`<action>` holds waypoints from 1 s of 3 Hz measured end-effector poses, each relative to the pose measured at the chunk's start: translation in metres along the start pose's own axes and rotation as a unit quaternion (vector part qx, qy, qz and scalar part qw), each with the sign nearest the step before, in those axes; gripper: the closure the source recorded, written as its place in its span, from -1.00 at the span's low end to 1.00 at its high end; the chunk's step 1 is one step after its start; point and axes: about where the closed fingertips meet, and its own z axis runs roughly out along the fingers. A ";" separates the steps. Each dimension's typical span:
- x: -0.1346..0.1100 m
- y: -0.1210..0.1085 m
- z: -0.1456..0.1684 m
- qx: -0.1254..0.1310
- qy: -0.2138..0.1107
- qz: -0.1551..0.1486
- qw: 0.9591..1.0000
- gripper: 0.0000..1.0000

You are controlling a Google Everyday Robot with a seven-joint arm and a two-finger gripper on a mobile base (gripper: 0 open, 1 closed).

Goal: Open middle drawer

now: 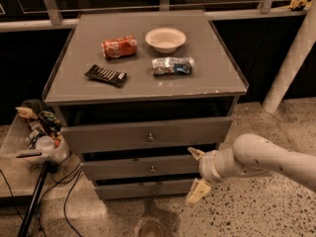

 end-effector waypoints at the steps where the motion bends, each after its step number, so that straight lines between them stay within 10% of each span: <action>1: 0.012 -0.008 0.028 -0.004 -0.003 -0.007 1.000 -1.00; 3: 0.045 -0.025 0.073 0.003 0.001 -0.008 1.000 -1.00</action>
Offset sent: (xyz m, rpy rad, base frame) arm 0.0409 0.0057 -0.0901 -0.0152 -0.0027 0.0215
